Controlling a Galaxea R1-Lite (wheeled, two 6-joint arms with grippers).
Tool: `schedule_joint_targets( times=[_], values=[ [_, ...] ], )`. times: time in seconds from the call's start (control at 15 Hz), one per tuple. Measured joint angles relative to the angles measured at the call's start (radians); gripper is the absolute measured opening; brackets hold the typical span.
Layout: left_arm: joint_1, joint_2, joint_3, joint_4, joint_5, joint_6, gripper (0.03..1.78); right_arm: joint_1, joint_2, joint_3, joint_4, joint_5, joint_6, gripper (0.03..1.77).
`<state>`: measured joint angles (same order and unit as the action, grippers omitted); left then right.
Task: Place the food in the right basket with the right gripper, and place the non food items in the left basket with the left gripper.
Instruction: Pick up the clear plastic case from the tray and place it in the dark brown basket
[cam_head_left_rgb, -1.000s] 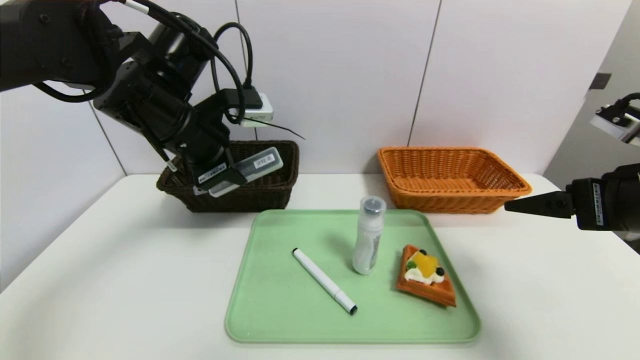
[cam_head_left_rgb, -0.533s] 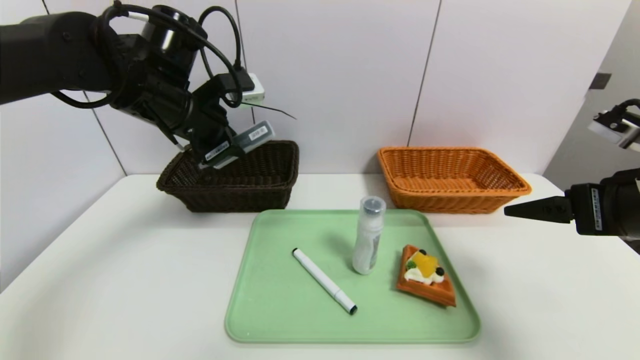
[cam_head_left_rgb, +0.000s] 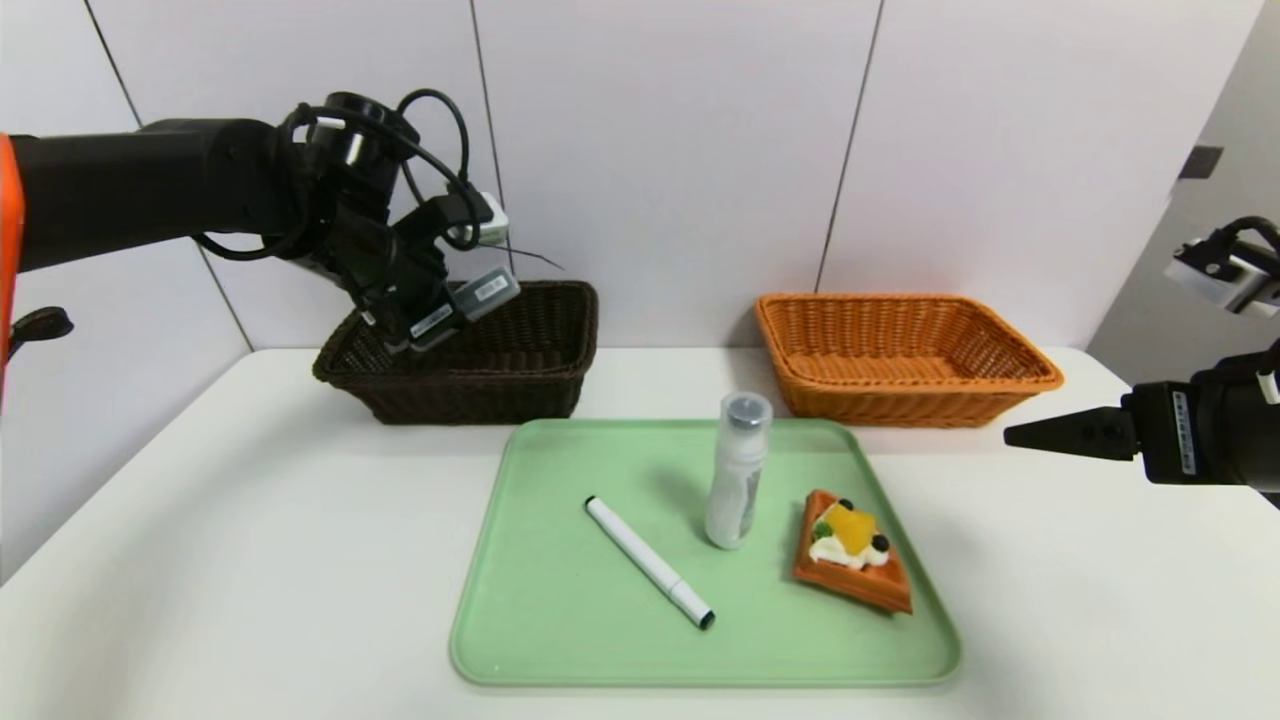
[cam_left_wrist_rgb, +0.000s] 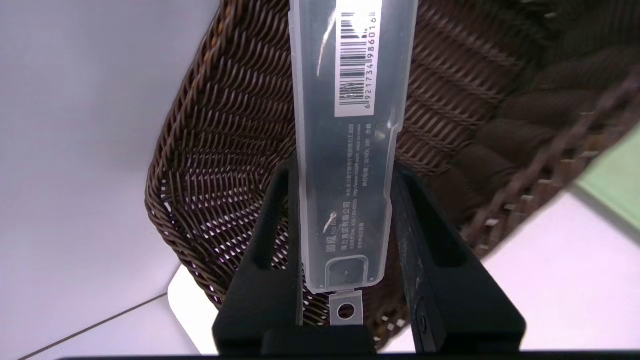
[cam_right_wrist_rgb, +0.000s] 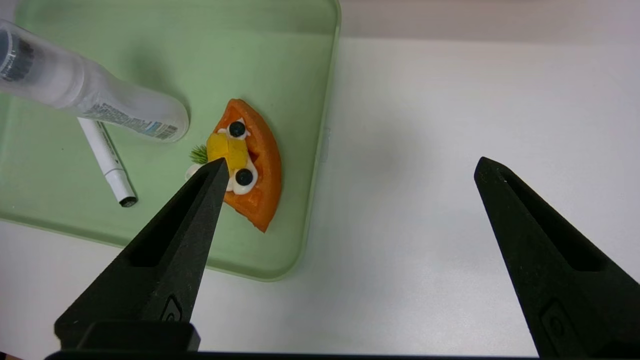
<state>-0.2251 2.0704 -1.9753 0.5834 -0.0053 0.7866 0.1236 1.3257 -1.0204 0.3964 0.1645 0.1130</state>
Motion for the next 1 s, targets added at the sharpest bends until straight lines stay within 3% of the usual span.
schedule_joint_targets(
  times=[0.4,0.67,1.0],
  values=[
    [0.042,0.06,0.0,-0.02,0.009,-0.009,0.58,0.001,0.003,0.004,0.0,0.011,0.0,1.7],
    [0.049,0.07,0.0,-0.024,0.01,-0.009,1.03,0.002,0.003,0.005,0.0,0.012,0.0,1.7],
    [0.047,0.05,0.0,-0.043,0.009,-0.078,1.36,0.002,0.001,0.001,0.0,0.011,0.0,1.7]
  ],
)
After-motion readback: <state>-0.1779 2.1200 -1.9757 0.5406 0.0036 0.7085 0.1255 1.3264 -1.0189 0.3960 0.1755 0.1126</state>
